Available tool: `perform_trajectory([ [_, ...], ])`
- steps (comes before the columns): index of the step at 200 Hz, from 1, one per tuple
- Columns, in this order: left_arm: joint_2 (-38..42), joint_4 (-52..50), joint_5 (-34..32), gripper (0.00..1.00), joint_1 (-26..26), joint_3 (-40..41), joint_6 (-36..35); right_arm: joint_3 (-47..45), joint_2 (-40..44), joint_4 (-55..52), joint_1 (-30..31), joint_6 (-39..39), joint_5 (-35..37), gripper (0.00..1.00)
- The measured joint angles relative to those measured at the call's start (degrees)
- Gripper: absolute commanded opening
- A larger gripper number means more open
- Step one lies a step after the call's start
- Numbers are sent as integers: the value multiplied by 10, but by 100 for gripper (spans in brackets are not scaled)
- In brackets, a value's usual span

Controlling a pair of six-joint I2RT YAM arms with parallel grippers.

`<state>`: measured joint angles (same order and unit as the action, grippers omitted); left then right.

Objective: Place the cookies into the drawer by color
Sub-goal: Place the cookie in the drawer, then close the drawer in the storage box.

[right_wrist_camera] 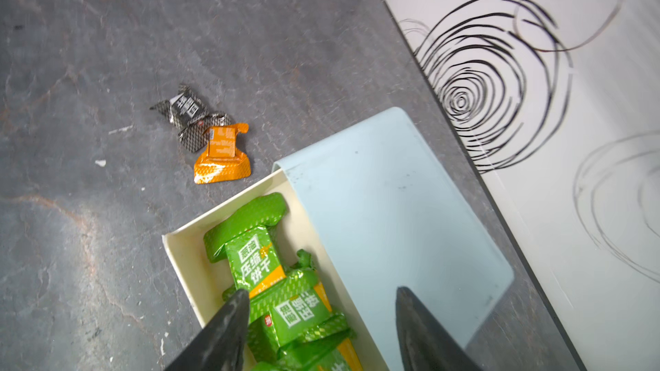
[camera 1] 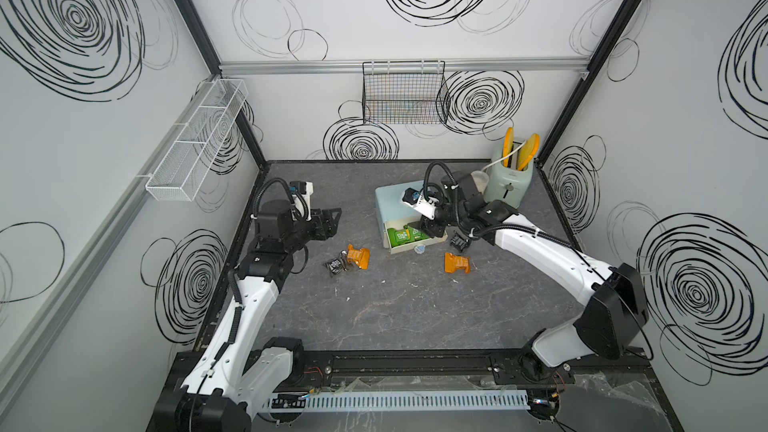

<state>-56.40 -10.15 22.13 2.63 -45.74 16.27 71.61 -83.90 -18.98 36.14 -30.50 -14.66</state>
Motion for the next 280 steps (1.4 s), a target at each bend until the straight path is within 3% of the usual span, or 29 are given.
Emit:
perform_trajectory([
  [53,-80,10,-10,77,85,-46,32,-114,111,59,-40,121,-1,64],
  [79,-153,37,-14,79,126,-107,42,-176,157,70,-42,180,0,62],
  [109,-256,61,-13,83,138,-186,46,-225,186,71,-42,244,-4,59],
  [167,-446,68,8,90,139,-350,8,-282,187,82,-41,322,-33,51],
  [203,-535,60,36,90,139,-423,-21,-290,173,102,-41,342,-49,38],
  [280,-597,29,89,84,144,-457,-43,-284,100,138,-37,375,-62,34],
])
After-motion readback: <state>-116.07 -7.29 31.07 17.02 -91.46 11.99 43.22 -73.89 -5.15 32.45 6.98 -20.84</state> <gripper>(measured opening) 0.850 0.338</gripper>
